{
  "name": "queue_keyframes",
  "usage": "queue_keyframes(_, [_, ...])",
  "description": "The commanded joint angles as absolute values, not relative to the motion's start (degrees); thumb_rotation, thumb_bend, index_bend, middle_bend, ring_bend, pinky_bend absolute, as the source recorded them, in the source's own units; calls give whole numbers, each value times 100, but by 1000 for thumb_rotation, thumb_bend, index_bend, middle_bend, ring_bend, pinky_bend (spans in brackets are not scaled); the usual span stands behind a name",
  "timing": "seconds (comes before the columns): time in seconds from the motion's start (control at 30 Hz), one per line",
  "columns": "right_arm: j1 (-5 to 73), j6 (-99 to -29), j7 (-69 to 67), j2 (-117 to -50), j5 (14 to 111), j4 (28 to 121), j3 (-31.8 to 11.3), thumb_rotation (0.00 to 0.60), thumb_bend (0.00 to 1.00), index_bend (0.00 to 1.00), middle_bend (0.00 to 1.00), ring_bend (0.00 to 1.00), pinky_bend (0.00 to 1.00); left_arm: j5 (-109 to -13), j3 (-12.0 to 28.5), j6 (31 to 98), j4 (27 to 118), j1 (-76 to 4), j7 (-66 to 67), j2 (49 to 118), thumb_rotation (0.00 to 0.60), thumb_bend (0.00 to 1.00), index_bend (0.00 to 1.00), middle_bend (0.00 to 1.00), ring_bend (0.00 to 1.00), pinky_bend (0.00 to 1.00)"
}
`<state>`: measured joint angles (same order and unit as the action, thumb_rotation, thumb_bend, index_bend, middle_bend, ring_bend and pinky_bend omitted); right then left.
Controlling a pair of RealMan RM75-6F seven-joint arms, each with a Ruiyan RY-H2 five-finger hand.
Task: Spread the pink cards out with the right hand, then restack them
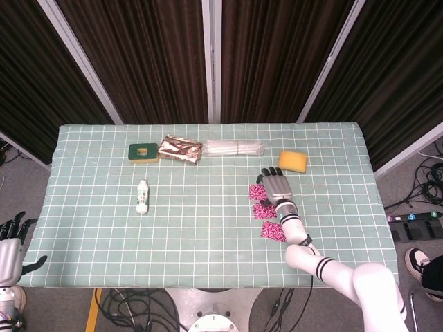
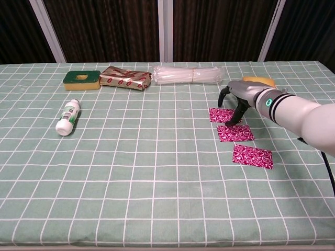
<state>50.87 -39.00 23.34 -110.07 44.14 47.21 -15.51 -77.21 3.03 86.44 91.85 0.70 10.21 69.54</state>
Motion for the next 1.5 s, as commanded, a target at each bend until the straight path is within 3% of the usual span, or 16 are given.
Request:
queue_keyframes(0.03, [5087, -3887, 2346, -11021, 4418, 4697, -1549, 599, 112, 334, 106, 0, 0, -7717, 305, 8640, 9184, 70, 1020, 6955, 600, 91, 268, 195, 153, 168])
queue_keyframes(0.87, [5109, -3762, 2415, -11073, 4431, 4535, -1581, 593, 108, 315, 105, 0, 0, -7704, 318, 8625, 9137, 71, 997, 6977, 600, 91, 269, 195, 153, 168])
queue_keyframes(1.33, [5107, -3773, 2442, -11121, 4434, 4448, -1604, 596, 164, 445, 116, 0, 0, -7707, 314, 8632, 9122, 84, 977, 6984, 600, 90, 268, 195, 153, 168])
queue_keyframes(1.5, [5052, -3870, 2346, -11034, 4542, 4602, -1619, 597, 165, 449, 116, 0, 0, -7703, 317, 8634, 9113, 88, 972, 6988, 600, 91, 268, 195, 153, 168])
